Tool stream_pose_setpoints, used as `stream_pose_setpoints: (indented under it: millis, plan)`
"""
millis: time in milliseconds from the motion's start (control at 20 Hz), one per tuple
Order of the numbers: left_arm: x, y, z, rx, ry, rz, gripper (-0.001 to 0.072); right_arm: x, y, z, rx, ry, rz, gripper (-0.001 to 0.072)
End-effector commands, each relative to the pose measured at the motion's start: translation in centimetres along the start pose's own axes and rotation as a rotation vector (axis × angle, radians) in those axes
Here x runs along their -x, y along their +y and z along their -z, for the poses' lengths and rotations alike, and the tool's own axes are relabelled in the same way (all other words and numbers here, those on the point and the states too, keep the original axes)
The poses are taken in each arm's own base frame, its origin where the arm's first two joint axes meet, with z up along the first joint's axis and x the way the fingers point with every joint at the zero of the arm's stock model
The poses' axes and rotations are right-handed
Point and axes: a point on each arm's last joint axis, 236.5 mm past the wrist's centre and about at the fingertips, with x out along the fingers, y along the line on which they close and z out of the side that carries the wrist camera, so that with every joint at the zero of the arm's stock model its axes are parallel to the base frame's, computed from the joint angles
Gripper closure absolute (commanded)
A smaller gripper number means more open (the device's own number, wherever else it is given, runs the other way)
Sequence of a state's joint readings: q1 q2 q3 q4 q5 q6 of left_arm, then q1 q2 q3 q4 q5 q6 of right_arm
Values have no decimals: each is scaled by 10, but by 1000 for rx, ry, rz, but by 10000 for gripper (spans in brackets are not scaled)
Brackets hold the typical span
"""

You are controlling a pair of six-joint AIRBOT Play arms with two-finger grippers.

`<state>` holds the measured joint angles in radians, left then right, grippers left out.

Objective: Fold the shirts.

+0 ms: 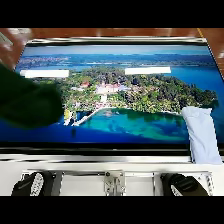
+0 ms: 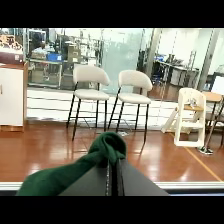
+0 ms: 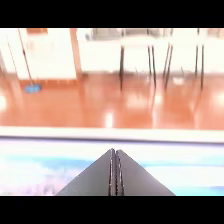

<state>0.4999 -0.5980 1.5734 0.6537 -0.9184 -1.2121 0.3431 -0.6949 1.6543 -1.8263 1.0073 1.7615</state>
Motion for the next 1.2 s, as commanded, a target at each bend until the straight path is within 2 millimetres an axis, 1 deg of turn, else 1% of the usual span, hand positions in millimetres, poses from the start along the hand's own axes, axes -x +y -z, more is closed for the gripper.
stream_pose_setpoints:
  millis: [0,50,100,150,250,300,400,450,500,600,700,750,800,850,900,950,1000,1050,1100,1150]
  plan:
    - [2,-21,-19,112,-41,77,667,-1,-9,55,-13,263,52,652]
    - [-4,-28,-21,175,-45,136,666,-8,-10,75,-4,344,65,563]
    - [-11,-34,-20,250,-39,205,666,-17,-8,90,7,404,70,354]
    - [-18,-40,-17,310,-20,267,666,-27,-5,100,24,442,65,251]
    - [-35,-51,5,354,60,369,667,-48,1,117,49,498,58,251]
    - [-45,-63,17,369,102,436,667,-58,2,125,65,523,59,251]
    - [-67,-96,45,398,179,564,666,-78,4,144,101,581,64,251]
    - [-82,-115,65,402,225,603,667,-86,5,153,120,605,64,251]
    - [-97,-136,88,396,269,632,667,-93,4,160,137,627,69,251]
    - [-123,-192,142,391,359,696,667,-102,-4,170,174,657,107,251]
    - [-140,-250,205,429,471,755,666,-103,-21,174,241,682,167,250]
    - [-146,-278,244,460,542,770,666,-102,-29,175,264,692,184,246]
    - [-147,-304,282,486,618,780,666,-100,-36,178,262,713,196,104]
    - [-143,-329,325,504,706,791,666,-96,-48,183,252,745,224,81]
    - [-136,-351,363,522,786,804,666,-91,-62,191,249,792,254,82]
    - [-126,-371,399,563,867,815,666,-86,-78,201,244,850,284,81]
    - [-119,-385,425,612,931,816,665,-82,-92,210,225,899,301,81]
    - [-114,-393,447,657,983,808,617,-81,-102,220,196,939,305,81]
    - [-114,-394,460,684,1016,800,404,-82,-110,231,152,977,296,81]
    - [-117,-384,465,689,1037,794,141,-84,-116,242,105,1007,281,82]
